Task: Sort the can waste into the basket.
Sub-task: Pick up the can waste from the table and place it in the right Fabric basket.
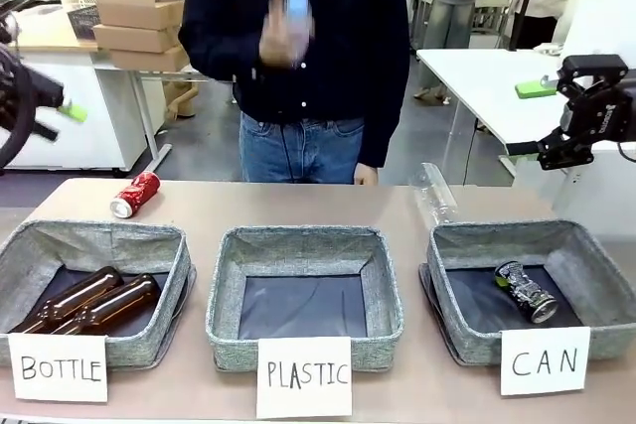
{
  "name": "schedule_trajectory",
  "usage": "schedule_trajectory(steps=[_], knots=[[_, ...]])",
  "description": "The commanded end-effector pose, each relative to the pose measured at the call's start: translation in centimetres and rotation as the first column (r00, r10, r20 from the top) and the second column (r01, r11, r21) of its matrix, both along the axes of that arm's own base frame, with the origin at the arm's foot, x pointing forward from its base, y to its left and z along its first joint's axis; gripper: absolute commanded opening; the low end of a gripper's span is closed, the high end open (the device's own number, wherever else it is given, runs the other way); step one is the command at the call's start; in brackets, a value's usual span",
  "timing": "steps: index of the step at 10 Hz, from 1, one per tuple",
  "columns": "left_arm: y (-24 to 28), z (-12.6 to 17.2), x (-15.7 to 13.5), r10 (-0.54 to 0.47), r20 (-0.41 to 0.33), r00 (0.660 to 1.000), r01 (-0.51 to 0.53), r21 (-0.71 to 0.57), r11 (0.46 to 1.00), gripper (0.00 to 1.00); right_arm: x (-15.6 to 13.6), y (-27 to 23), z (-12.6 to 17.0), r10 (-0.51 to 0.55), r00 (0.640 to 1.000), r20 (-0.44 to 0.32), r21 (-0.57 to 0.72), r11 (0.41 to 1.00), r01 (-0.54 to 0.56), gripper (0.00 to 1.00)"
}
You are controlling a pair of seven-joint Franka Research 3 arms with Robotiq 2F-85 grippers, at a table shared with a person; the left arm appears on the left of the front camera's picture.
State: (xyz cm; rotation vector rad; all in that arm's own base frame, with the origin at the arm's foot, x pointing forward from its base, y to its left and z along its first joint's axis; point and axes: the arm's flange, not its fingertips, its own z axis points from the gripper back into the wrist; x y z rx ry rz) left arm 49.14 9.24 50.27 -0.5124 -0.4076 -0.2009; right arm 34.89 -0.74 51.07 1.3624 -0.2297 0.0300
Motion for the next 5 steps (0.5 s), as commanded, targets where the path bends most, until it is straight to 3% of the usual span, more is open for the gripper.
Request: schedule_trajectory(steps=[1,2,3,4,5], knots=[[0.7,-2.4,2.5,0.020,-0.196,0.980,0.014,0.172,0.985,1.00,0.1,-0.4,0.1,0.019,1.000,0.020,-0.010,1.000,-0.019,1.00],[-0.3,-4.0,3.7,-0.005,-0.098,0.995,0.023,0.180,0.983,1.00,0.1,-0.4,0.1,0.019,1.000,0.020,-0.010,1.000,-0.019,1.00],[-1.8,-1.8,3.0,0.070,-0.034,0.997,-0.069,0.047,0.997,1.00,0.1,-0.4,0.1,0.019,1.000,0.020,-0.010,1.000,-0.019,1.00],[1.1,-4.9,3.4,0.024,-0.113,0.993,-0.003,0.186,0.983,1.00,0.1,-0.4,0.1,0.019,1.000,0.020,-0.010,1.000,-0.019,1.00],[1.1,-4.9,3.4,0.024,-0.113,0.993,-0.003,0.186,0.983,1.00,0.1,-0.4,0.1,0.019,1.000,0.020,-0.010,1.000,-0.019,1.00]])
